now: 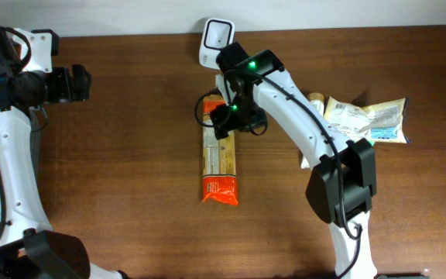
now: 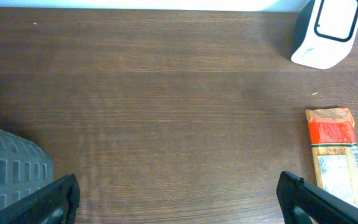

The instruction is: Scan the item barcode

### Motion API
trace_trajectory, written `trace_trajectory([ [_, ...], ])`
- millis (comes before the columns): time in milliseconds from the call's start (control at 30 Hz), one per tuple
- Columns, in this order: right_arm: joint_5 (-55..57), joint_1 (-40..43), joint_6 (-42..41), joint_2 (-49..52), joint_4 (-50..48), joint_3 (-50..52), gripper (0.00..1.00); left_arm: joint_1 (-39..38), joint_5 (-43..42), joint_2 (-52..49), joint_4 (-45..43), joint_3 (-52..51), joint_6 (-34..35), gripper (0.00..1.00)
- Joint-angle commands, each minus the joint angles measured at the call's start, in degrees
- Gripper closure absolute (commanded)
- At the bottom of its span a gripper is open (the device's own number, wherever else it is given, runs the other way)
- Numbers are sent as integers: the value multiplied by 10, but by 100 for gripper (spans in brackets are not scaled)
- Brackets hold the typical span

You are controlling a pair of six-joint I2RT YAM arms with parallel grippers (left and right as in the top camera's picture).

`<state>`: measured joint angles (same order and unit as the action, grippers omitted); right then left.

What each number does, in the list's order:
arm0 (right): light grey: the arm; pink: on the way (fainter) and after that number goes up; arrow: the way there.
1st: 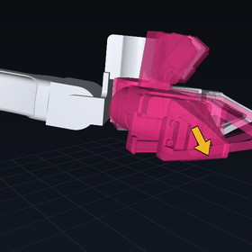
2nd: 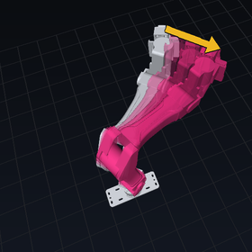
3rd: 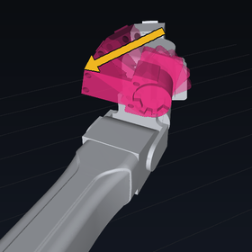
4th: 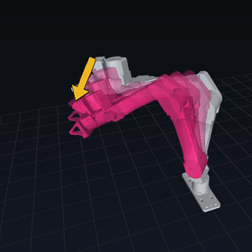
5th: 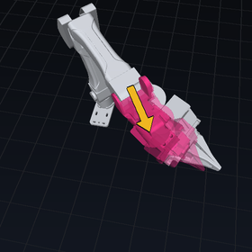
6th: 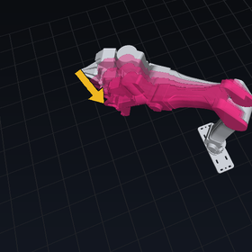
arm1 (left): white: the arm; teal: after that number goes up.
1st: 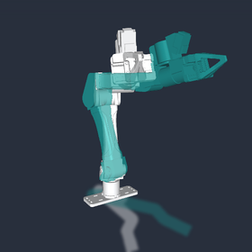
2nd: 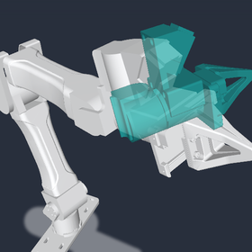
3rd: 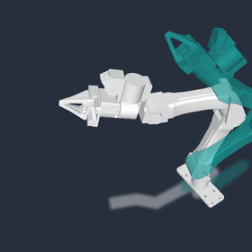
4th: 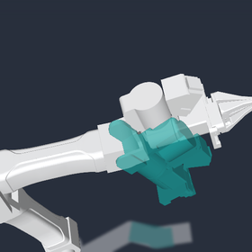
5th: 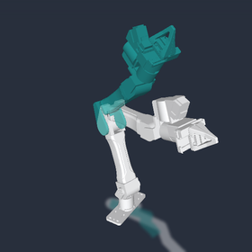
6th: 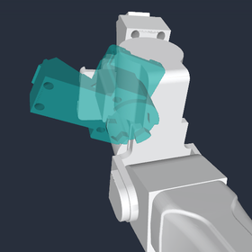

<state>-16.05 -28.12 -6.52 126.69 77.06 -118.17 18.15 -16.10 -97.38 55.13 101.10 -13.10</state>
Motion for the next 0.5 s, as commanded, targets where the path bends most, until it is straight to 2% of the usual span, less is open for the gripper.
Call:
trace_trajectory([
  [0,-132,44,62,10,-17,53,15,4,-5,12,1,3,-9,1],
  [267,-216,56,53,11,-132,221,16,4,-5,12,1,3,-9,1],
  [467,-243,42,-45,11,-258,326,25,4,-5,12,1,3,-9,1],
])
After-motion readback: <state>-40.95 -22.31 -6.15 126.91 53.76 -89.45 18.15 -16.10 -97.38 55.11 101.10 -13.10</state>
